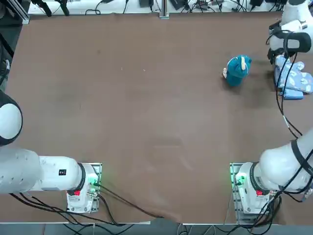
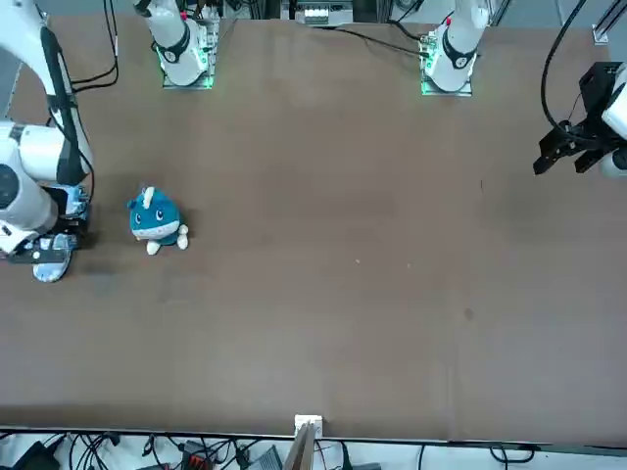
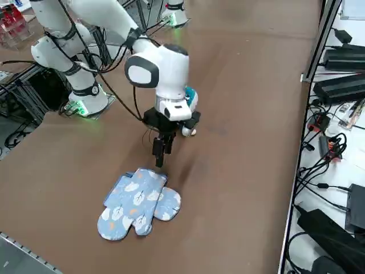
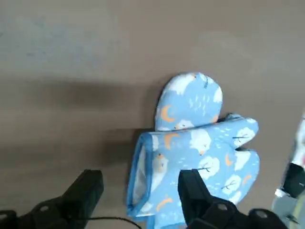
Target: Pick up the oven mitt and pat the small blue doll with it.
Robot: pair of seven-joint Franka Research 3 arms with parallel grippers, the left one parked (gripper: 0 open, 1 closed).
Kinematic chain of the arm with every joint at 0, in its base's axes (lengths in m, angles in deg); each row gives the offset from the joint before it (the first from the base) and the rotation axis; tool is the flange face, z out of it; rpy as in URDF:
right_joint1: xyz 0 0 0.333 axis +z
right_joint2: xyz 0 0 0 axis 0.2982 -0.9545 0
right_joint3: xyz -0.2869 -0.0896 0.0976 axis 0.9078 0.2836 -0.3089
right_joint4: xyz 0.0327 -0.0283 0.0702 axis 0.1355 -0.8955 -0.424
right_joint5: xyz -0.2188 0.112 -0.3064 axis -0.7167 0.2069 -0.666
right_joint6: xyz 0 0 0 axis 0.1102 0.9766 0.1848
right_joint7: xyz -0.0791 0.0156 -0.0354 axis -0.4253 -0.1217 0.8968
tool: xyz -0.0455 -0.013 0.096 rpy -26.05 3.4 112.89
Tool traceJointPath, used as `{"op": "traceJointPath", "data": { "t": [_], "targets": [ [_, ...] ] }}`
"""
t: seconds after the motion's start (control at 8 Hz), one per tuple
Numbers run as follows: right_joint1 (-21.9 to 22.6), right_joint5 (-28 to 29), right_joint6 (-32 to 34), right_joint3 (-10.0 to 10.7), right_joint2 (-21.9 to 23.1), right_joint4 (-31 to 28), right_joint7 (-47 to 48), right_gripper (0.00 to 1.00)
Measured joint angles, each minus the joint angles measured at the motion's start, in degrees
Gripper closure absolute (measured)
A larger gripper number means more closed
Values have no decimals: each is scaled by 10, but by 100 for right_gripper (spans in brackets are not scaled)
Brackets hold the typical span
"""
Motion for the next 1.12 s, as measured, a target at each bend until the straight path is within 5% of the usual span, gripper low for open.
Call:
{"op": "traceJointPath", "data": {
  "t": [0.38, 1.12],
  "targets": [
    [0, -153, 0, -2, -33, -11, 152, 8],
    [-10, -192, 0, 0, -61, -13, 184, 17]
  ]
}}
